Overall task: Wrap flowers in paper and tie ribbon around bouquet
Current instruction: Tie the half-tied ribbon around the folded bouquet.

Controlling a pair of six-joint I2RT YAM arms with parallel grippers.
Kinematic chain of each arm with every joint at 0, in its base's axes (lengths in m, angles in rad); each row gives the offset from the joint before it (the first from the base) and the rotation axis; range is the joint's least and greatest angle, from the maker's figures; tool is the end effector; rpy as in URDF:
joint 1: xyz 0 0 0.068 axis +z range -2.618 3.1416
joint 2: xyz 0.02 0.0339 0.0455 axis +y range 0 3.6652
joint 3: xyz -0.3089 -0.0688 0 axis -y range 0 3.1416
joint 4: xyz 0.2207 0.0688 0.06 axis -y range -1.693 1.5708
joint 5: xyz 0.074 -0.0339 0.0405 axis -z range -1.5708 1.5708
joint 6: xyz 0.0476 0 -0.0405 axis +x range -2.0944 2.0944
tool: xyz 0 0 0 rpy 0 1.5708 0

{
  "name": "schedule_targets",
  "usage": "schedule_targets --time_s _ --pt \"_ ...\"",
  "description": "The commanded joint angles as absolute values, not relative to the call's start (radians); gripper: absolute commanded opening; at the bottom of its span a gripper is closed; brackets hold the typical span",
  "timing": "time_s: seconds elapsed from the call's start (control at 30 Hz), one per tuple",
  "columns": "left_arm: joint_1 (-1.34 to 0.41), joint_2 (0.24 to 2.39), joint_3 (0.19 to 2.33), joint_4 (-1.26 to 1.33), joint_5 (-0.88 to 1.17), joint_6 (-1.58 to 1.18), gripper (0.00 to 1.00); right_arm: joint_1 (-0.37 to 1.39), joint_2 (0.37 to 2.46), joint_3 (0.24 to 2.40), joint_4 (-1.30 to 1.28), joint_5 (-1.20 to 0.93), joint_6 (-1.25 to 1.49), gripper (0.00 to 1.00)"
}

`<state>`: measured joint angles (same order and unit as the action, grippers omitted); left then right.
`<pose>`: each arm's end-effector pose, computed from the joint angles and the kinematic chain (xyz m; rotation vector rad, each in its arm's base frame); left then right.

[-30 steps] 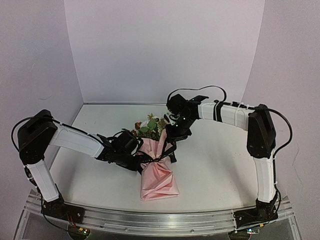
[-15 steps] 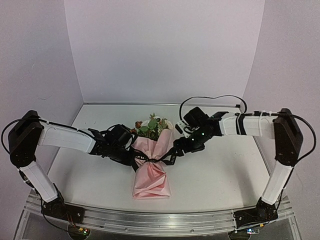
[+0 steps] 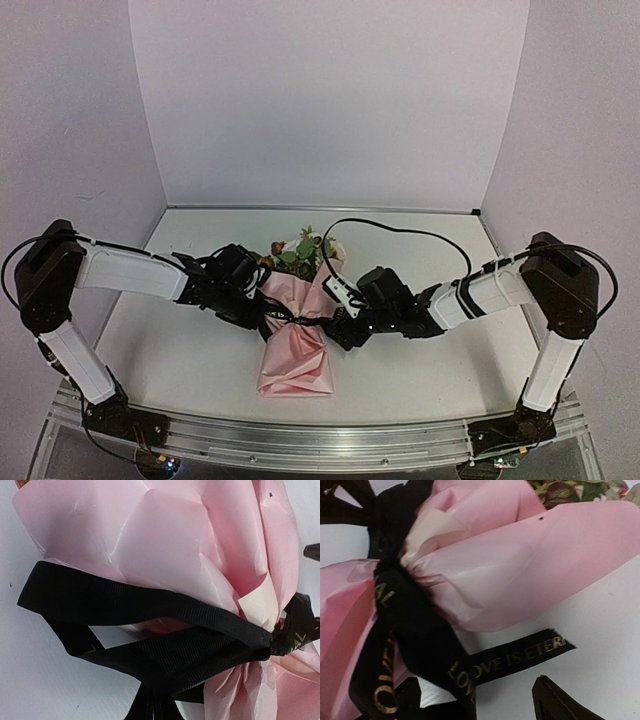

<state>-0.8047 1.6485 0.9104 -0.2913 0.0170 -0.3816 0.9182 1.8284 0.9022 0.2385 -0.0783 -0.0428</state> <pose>0.2145 -0.2242 0.2131 0.5666 2.6081 -0.4328 0.2236 0.2987 0.1948 -1.1085 2.0338 0.5461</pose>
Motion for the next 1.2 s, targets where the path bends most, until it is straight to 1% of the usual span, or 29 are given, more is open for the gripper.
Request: schedule_targets --time_s 0.0,0.07,0.17,0.27,0.37,0.4,0.53,0.57,0.63,0.8,0.87,0.93,1.1,1.17 --pt "-0.787 1.595 0.939 -0.310 0.035 -0.362 0.00 0.899 1.813 0.916 0.357 0.133 -0.093 0.73" --pt "-0.775 1.590 0.933 -0.317 0.036 -0.361 0.00 0.891 1.774 0.909 0.309 0.111 -0.051 0.73" --pt "-0.756 1.577 0.921 -0.318 0.055 -0.360 0.00 0.867 1.686 0.895 0.229 -0.042 0.074 0.75" --pt "-0.746 1.570 0.919 -0.322 0.075 -0.352 0.00 0.860 1.634 0.906 0.128 -0.043 0.119 0.78" --pt "-0.746 1.564 0.922 -0.328 0.101 -0.335 0.00 0.848 1.638 0.988 -0.051 -0.069 0.132 0.75" --pt "-0.746 1.563 0.924 -0.333 0.107 -0.330 0.00 0.848 1.643 0.996 -0.074 -0.080 0.137 0.75" --pt "-0.742 1.549 0.930 -0.353 0.149 -0.316 0.00 0.848 1.642 0.987 -0.101 -0.111 0.165 0.72" --pt "-0.740 1.546 0.931 -0.357 0.167 -0.315 0.00 0.848 1.631 0.975 -0.103 -0.128 0.165 0.69" --pt "-0.738 1.537 0.941 -0.370 0.212 -0.317 0.00 0.848 1.586 0.926 -0.088 -0.160 0.181 0.67" --pt "-0.732 1.517 0.955 -0.400 0.255 -0.322 0.00 0.849 1.536 0.821 -0.030 -0.131 0.171 0.67" --pt "-0.729 1.512 0.968 -0.415 0.283 -0.323 0.00 0.854 1.520 0.794 -0.013 -0.156 0.169 0.62" --pt "-0.728 1.504 0.980 -0.428 0.303 -0.321 0.00 0.871 1.517 0.785 -0.008 -0.146 0.166 0.59" --pt "-0.724 1.485 0.986 -0.434 0.326 -0.314 0.00 0.881 1.620 0.839 -0.008 -0.031 0.105 0.59" --pt "-0.717 1.496 0.989 -0.444 0.323 -0.310 0.00 0.861 1.708 0.902 -0.008 -0.026 0.070 0.59"
